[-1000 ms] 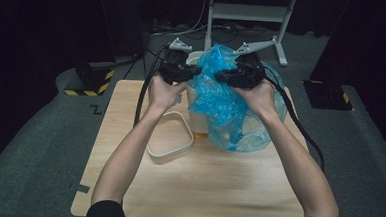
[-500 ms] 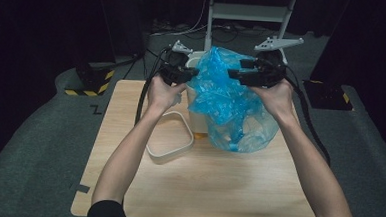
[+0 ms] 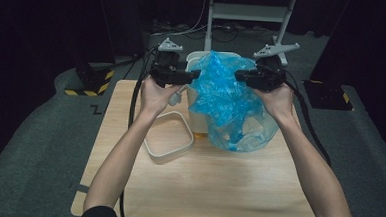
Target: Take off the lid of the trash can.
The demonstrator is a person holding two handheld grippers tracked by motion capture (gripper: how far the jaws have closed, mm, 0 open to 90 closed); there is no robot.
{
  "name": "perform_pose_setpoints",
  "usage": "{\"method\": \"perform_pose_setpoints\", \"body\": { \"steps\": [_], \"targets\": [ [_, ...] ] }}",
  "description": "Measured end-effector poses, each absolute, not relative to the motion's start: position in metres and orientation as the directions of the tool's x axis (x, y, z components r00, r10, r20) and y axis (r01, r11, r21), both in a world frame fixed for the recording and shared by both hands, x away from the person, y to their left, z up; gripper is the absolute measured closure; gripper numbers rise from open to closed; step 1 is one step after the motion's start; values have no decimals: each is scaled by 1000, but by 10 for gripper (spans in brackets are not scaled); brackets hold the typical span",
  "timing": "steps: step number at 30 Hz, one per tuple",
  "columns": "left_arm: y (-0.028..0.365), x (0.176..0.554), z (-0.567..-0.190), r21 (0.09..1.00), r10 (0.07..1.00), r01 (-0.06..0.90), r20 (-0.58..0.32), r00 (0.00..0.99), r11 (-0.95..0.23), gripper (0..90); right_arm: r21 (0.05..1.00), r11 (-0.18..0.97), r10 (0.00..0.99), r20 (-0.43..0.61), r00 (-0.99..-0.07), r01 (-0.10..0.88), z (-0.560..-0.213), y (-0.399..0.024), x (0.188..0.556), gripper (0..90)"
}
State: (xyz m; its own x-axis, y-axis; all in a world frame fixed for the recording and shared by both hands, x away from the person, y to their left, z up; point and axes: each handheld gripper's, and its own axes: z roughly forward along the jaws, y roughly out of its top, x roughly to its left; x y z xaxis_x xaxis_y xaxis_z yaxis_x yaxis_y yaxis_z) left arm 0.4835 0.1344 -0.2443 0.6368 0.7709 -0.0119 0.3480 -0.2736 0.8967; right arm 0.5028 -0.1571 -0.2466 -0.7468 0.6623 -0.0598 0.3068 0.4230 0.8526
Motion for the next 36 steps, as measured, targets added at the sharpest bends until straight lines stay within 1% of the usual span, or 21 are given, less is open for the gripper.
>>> {"method": "perform_pose_setpoints", "body": {
  "steps": [2, 3, 7, 11, 14, 16, 18, 19, 20, 22, 23, 24, 27, 29, 32, 36],
  "targets": [
    [135, 480, -243, 902, 772, 338, -9, 636, -267, 387, 857, 422, 658, -64, -750, 297, -246, -157, 502, 895],
    [134, 476, -242, 907, 764, 326, -9, 645, -265, 379, 858, 420, 658, -65, -750, 294, -246, -156, 501, 898],
    [130, 474, -244, 902, 739, 332, -21, 673, -277, 358, 860, 421, 653, -67, -755, 287, -242, -152, 502, 899],
    [121, 476, -250, 892, 716, 342, -29, 697, -296, 364, 866, 411, 646, -57, -761, 284, -239, -143, 505, 900],
    [118, 479, -254, 888, 710, 354, -44, 702, -295, 388, 864, 416, 639, -57, -767, 283, -239, -135, 509, 900],
    [116, 481, -257, 883, 706, 363, -52, 706, -298, 424, 860, 424, 638, -62, -768, 283, -241, -130, 513, 900],
    [116, 482, -258, 881, 701, 366, -56, 711, -300, 488, 860, 421, 638, -55, -768, 288, -242, -128, 514, 900],
    [115, 482, -260, 875, 693, 376, -66, 718, -306, 488, 859, 420, 637, -51, -769, 291, -243, -126, 516, 900],
    [114, 483, -261, 871, 689, 378, -66, 722, -313, 562, 854, 425, 636, -44, -770, 302, -247, -124, 519, 899],
    [112, 484, -263, 862, 681, 385, -65, 729, -330, 629, 851, 428, 635, -43, -771, 305, -248, -124, 520, 891],
    [111, 484, -263, 858, 680, 383, -54, 731, -344, 629, 849, 430, 634, -43, -773, 306, -248, -125, 520, 844],
    [111, 483, -263, 855, 678, 380, -47, 733, -353, 669, 854, 424, 639, -45, -768, 303, -247, -126, 519, 781],
    [108, 481, -264, 850, 676, 371, -23, 736, -375, 747, 870, 402, 644, -49, -764, 284, -240, -133, 512, 670],
    [107, 480, -263, 849, 676, 363, -10, 737, -384, 784, 873, 409, 648, -73, -758, 265, -235, -138, 505, 627],
    [107, 481, -263, 850, 681, 353, 9, 732, -391, 833, 872, 424, 668, -118, -735, 245, -231, -147, 494, 589],
    [111, 484, -263, 855, 698, 353, 14, 716, -380, 871, 881, 394, 699, -103, -708, 261, -230, -165, 489, 559]
  ]
}}
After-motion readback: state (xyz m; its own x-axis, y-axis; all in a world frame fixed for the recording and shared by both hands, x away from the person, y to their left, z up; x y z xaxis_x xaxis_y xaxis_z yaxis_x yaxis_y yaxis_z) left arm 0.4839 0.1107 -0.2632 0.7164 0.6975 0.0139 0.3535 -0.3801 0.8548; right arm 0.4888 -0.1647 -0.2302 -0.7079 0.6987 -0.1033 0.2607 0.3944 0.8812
